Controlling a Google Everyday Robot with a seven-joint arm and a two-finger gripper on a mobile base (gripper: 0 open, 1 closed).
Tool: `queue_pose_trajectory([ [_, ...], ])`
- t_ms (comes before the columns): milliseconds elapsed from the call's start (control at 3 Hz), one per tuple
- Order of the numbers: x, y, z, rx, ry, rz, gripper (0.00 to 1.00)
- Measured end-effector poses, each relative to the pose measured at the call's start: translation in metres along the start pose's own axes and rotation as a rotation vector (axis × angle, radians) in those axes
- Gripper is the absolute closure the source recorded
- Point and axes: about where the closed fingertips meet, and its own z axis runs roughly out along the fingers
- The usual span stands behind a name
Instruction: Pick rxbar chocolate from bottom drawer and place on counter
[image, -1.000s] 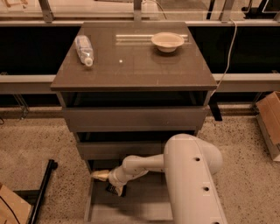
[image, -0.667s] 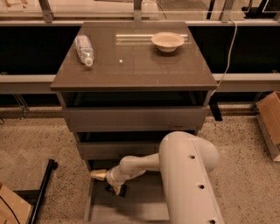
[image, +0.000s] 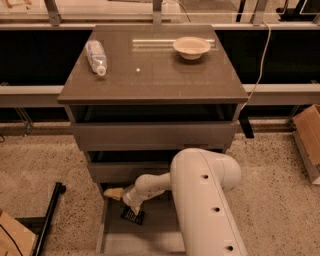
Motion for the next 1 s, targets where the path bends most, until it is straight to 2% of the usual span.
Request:
queue_pose_trajectory([
  [333,-0.023,-0.015,0.005,-0.005,-0.013,0.037,0.00],
  [1000,-0.057,-0.053,0.027,-0.017,0.008,0.122,0.00],
])
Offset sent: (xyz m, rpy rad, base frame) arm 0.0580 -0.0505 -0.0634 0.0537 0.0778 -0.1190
